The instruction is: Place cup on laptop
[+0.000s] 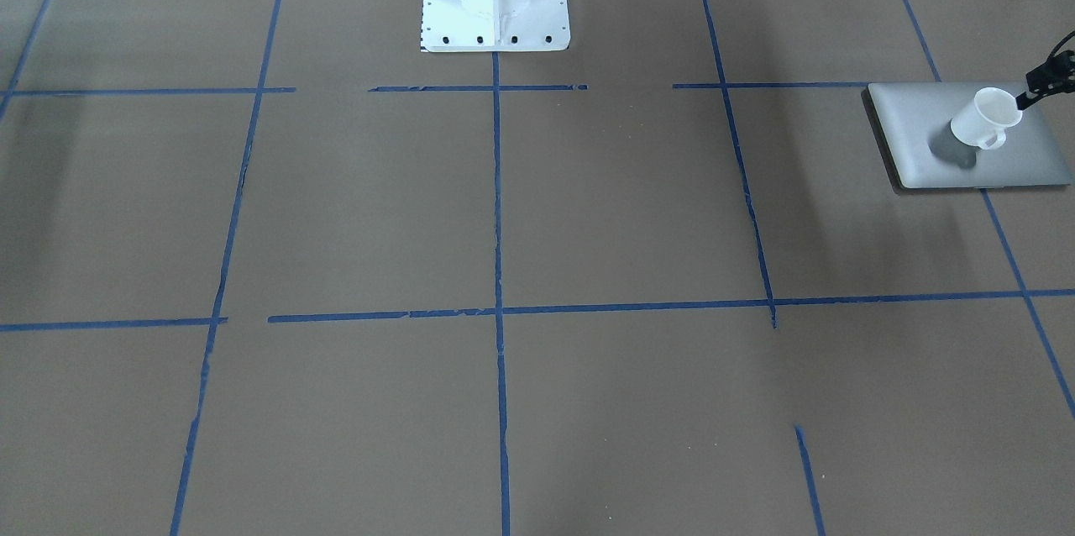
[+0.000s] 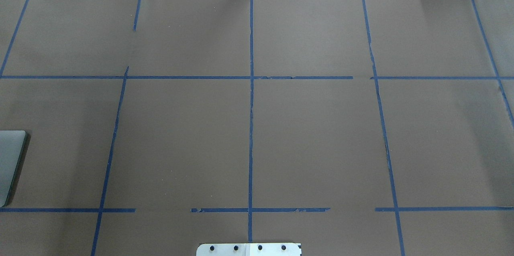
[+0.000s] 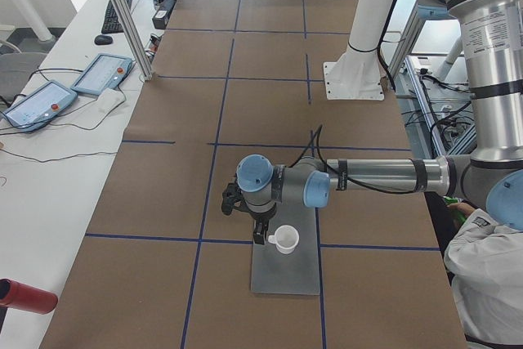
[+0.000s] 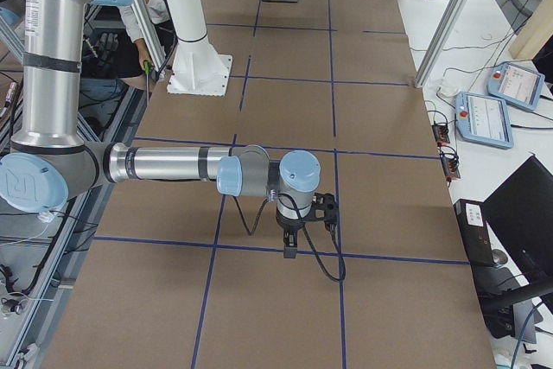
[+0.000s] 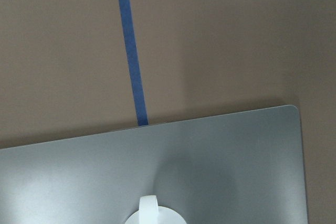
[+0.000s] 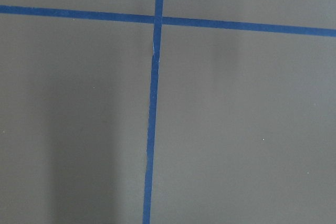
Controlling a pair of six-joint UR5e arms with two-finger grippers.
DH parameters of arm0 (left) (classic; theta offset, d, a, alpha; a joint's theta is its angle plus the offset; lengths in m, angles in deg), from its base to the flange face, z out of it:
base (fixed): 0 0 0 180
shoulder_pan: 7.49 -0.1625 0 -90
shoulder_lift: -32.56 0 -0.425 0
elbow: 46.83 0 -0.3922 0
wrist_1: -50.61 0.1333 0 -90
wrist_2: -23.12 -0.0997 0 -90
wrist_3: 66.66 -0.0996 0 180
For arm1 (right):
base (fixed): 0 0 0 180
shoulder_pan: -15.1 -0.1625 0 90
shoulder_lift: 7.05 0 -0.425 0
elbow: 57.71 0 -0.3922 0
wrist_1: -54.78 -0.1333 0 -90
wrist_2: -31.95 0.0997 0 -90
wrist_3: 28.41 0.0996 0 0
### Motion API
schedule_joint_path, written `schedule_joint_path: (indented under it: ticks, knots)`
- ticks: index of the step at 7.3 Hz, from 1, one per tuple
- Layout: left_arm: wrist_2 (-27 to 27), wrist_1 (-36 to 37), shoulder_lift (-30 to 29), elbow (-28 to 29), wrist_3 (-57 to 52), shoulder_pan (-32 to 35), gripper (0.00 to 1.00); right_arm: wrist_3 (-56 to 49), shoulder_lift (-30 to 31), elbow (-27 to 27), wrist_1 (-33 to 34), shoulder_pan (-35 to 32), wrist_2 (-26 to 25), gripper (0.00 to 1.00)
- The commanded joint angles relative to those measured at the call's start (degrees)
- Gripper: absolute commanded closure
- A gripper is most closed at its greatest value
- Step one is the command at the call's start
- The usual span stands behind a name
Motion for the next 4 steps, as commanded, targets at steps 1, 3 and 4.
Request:
schedule_joint_path:
  ticks: [1, 3, 4]
  knots:
    - [0.1, 5.5, 1.0, -2.3, -5.4, 8.5, 0.0, 0.0, 0.0, 0.0, 0.0, 0.0, 0.0, 0.0]
    - [0.1, 4.9, 0.3, -0.9, -5.6, 8.6, 0.0, 0.0, 0.0, 0.0, 0.0, 0.0, -0.1, 0.0]
    - [0.1, 4.9, 0.1, -1.2, -5.7, 8.6, 0.0, 0.0, 0.0, 0.1, 0.0, 0.0, 0.0, 0.0]
